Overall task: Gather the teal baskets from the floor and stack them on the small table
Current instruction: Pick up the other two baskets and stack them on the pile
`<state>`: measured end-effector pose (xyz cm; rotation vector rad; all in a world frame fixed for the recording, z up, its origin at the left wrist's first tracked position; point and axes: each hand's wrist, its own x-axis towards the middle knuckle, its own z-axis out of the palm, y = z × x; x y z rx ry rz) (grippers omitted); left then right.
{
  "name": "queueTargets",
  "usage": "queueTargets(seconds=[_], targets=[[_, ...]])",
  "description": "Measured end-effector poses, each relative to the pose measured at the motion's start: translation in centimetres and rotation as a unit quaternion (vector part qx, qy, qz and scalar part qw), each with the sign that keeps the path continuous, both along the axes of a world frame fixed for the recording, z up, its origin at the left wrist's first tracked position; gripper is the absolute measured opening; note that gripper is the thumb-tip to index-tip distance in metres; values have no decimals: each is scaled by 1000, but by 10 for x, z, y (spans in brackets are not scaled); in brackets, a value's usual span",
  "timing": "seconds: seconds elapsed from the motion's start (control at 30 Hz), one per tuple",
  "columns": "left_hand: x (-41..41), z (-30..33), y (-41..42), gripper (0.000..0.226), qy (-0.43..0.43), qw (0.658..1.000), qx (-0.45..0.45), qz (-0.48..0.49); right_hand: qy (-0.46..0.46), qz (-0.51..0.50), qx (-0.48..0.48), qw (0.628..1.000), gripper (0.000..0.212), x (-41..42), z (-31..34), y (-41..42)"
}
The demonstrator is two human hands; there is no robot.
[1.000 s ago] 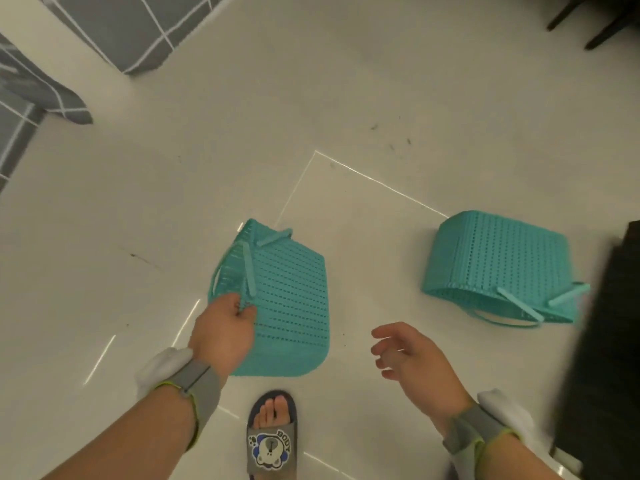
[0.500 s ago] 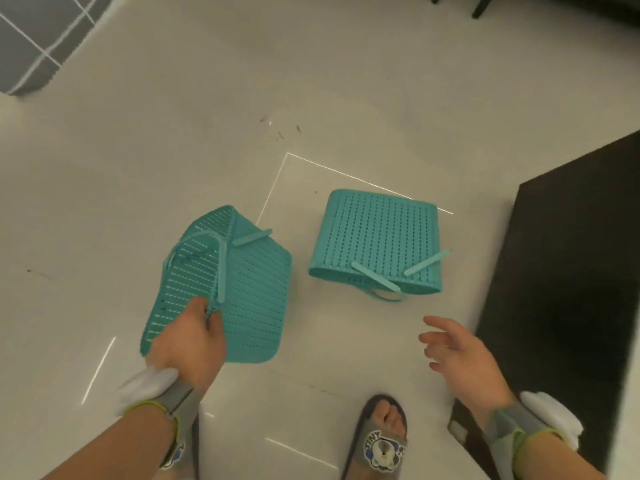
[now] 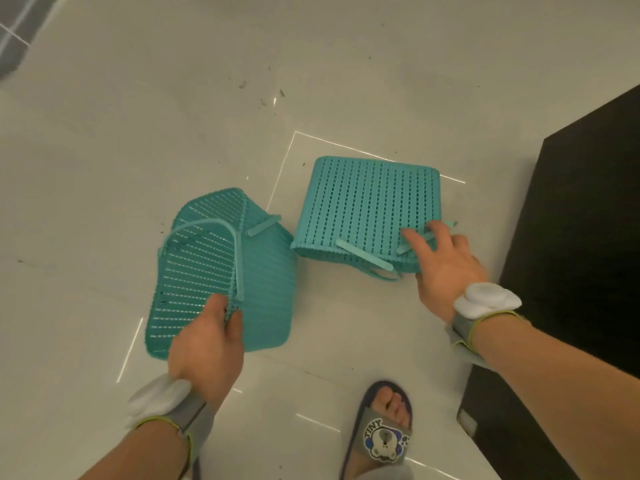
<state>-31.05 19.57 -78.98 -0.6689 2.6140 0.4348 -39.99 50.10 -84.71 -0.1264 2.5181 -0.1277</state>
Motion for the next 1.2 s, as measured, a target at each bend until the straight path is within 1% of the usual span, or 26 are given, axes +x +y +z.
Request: queueTargets(seconds=[0.13,0.2,0.23,0.3,0.33,0.4,0.43,0.47,0.5,0.53,0.57,0.63,0.67,0.7,0.77,0.8,0.87,0.9,0.93,0.97,1.0,1.03,1.07,1.13,1.17,1.2], targets=[[4,-9,-1,14,22,999,37,21,21,81,78,993,62,-8,-7,-8],[4,-11,-4,14,31,998,45,22,28,104,97,989,59,-13,-3,-9],[3,-11,-5,14,32,998,46,18,24,99,95,990,57,-13,2,-8],[2,-10,-11,13,38,998,51,24,22,66,60,996,55,-15,11,-9],[4,-6,-18,12,48,996,57,42,29,44,41,998,55,-14,19,-13],[3,-4,-30,11,57,993,57,84,32,-32,20,999,55,-13,33,-20],[2,0,-39,10,62,990,65,112,27,-76,25,996,54,-13,40,-22],[2,6,-48,10,59,986,76,136,-3,-125,22,992,54,-11,49,-27],[2,13,-58,10,58,982,93,156,-50,-183,0,982,52,-7,59,-31],[3,24,-68,10,54,978,106,174,-92,-254,-45,962,48,-4,68,-36],[3,36,-78,10,59,973,124,188,-126,-335,-96,929,43,0,80,-44],[4,57,-90,10,63,966,154,197,-162,-477,-177,846,43,12,100,-59],[4,72,-97,10,66,962,171,204,-164,-520,-208,812,44,17,116,-69],[4,89,-109,10,70,957,192,207,-163,-542,-229,792,44,22,134,-84],[5,132,-138,10,70,949,225,209,-145,-558,-254,777,44,31,180,-118],[6,137,-141,9,61,951,225,204,-141,-557,-265,775,45,35,187,-125],[2,191,-177,10,71,954,232,177,-119,-548,-289,775,47,32,239,-159],[1,195,-177,9,74,955,234,167,-115,-550,-295,773,48,32,251,-163],[0,224,-196,9,82,955,237,158,-103,-551,-305,770,49,31,280,-181],[-1,261,-218,9,87,956,236,149,-104,-559,-320,758,50,28,318,-202],[-6,267,-221,9,93,957,235,144,-95,-564,-336,749,51,25,328,-205],[-5,291,-235,9,102,956,240,134,-90,-570,-344,741,51,27,363,-220],[-7,321,-250,9,115,955,242,125,-87,-579,-367,723,52,28,396,-234],[-1,377,-275,9,136,953,250,108,-68,-591,-387,705,51,46,463,-258],[6,412,-285,9,127,955,254,89,-58,-610,-388,689,50,69,507,-272],[5,420,-288,9,137,954,254,86,-58,-608,-405,680,49,73,514,-277]])
